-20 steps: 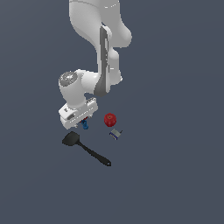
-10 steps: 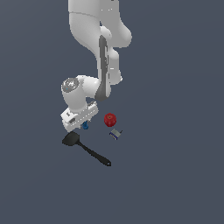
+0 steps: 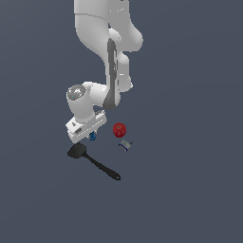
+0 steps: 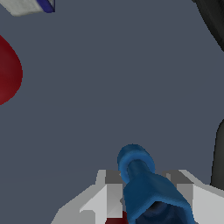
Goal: Pick up a designated object from a clutter of objects.
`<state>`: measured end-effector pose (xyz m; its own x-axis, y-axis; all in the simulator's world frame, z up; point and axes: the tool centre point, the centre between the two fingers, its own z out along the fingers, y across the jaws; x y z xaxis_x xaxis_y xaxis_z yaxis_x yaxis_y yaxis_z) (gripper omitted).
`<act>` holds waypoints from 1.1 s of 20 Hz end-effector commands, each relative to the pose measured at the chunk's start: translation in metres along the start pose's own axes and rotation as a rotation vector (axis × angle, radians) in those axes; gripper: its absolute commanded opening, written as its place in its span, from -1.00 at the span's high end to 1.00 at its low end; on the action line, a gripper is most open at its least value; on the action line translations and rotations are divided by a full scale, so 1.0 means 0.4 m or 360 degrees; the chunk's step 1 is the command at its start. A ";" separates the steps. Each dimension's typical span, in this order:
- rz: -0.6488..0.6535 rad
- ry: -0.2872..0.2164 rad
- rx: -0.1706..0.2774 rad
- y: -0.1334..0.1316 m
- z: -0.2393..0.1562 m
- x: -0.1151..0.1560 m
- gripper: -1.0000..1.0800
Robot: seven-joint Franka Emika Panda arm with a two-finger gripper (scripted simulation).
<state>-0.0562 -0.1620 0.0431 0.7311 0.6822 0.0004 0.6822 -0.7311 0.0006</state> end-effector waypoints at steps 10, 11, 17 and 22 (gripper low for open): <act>0.0000 0.0000 0.0000 -0.033 -0.048 0.016 1.00; 0.0000 0.0000 0.0000 -0.040 -0.058 0.020 1.00; 0.0000 -0.0001 0.0000 -0.095 -0.138 0.047 1.00; 0.0000 -0.0003 -0.0002 -0.158 -0.230 0.078 1.00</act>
<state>-0.0737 -0.1029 0.1236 0.7312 0.6822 -0.0010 0.6822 -0.7312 0.0005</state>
